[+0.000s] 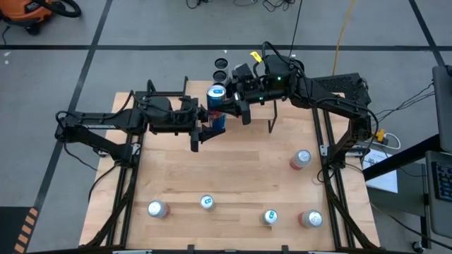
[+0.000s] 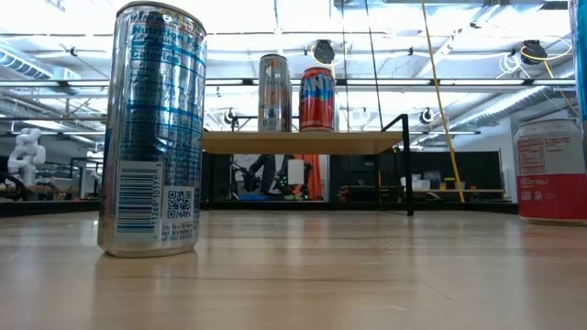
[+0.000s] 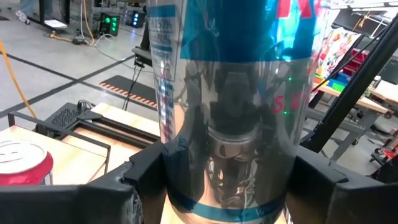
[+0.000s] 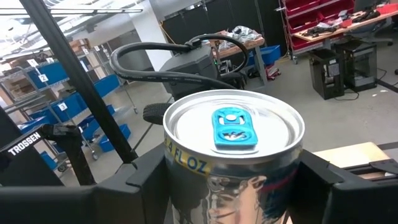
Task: Place canned beverage on shelf
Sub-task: Put the left blue soda can on the shelf
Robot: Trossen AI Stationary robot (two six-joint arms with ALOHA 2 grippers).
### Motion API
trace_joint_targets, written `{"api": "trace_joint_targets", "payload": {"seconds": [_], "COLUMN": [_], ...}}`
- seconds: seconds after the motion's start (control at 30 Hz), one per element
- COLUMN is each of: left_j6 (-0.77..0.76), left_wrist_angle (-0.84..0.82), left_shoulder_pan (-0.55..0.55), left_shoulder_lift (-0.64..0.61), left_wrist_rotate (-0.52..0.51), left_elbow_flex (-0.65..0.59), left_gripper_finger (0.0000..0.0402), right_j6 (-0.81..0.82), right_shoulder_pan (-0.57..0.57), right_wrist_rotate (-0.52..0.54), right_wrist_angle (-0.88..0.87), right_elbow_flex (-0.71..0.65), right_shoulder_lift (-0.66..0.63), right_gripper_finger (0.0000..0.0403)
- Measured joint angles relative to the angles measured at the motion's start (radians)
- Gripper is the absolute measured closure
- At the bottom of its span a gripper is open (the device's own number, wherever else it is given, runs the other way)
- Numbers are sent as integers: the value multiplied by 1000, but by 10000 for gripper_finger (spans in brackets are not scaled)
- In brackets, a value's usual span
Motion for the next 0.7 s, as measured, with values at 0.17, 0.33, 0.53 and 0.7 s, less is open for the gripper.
{"api": "trace_joint_targets", "payload": {"seconds": [0.17, 0.33, 0.53, 0.7], "left_j6": [0, -11, -10, -4], "left_wrist_angle": [0, -2, 3, 3], "left_shoulder_pan": [0, 0, -1, -5], "left_shoulder_lift": [0, 0, 0, 0], "left_wrist_rotate": [-1, -7, -52, -110], "left_elbow_flex": [0, 0, -1, -1], "left_gripper_finger": [156, 156, 157, 157], "right_j6": [-7, -18, -9, -6], "right_shoulder_pan": [0, 0, 0, 0], "right_wrist_rotate": [1, 27, 64, 136], "right_wrist_angle": [0, 2, 1, -1], "right_elbow_flex": [0, 0, 1, 1], "right_shoulder_lift": [0, 0, 0, 0], "right_gripper_finger": [179, 145, 96, 86]}}
